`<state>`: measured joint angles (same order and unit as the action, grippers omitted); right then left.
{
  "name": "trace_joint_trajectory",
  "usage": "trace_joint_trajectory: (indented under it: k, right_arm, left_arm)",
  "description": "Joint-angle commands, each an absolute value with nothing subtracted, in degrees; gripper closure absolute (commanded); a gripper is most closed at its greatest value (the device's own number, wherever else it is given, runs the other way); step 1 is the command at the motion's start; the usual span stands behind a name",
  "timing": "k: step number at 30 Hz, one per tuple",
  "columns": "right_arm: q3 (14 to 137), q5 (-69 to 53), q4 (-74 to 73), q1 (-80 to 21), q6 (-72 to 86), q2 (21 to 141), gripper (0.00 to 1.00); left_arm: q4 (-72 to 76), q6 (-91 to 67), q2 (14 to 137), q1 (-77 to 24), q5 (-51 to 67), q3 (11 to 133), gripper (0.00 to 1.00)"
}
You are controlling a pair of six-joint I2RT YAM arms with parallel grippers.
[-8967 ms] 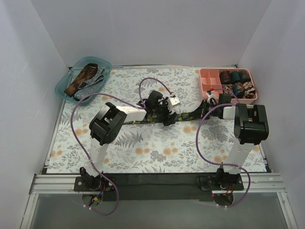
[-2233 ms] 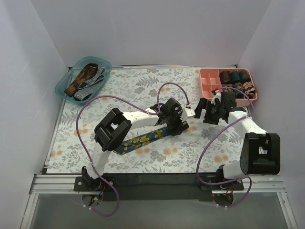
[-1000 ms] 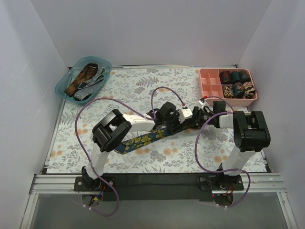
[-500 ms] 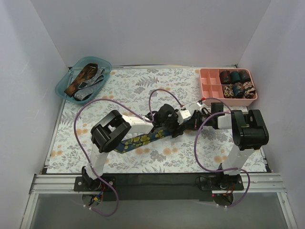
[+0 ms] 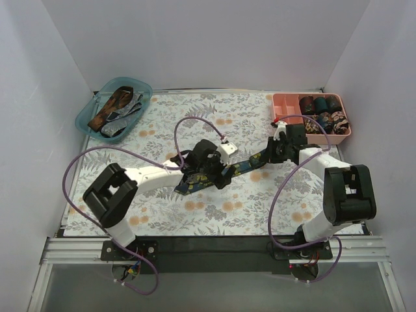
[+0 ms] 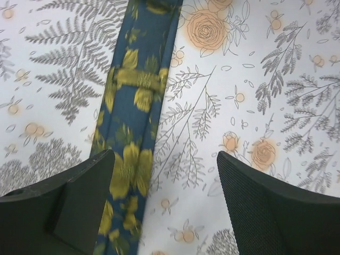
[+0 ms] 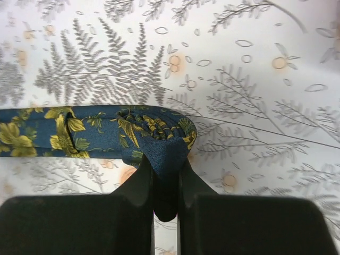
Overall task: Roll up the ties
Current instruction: Roll the tie
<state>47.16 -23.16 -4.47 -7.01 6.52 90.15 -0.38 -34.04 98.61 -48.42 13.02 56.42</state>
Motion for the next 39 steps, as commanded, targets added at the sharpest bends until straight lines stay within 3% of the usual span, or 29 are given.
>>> trace_joint_trajectory:
  k: [1,6,13,16,24,39]
  right_arm:
    - [50.4,-5.9,-12.2,-10.6,0.3,87.1,0.99]
    - [53.2,10.4,-16.3,-17.4,-4.3,86.9,0.99]
    - [54.9,18.6,-18.3,-22.6,-7.6,86.5,0.99]
    - [54.9,18.5,-18.5,-23.6,-9.1,85.2,0.99]
    - [53.6,20.3,-18.5,-25.9,-12.7,83.1,0.99]
    - [52.4,31.6,-18.6,-30.9,-16.3,87.1,0.99]
  left_arm:
    - [-5.7,-38.3,91.6,-47.7,10.2,53.8,0.28]
    - [-7.3,-44.0,85.6,-45.6,5.2,47.4,0.28]
    - [-9.6,-48.4,86.9,-43.2,3.4,45.4,0.31]
    - [-10.5,-50.0,88.2,-42.1,2.7,45.6,0.36]
    - [-10.8,-50.8,91.5,-41.6,4.8,45.9,0.63]
    - [-12.7,-52.4,92.5,-41.6,6.3,46.1,0.64]
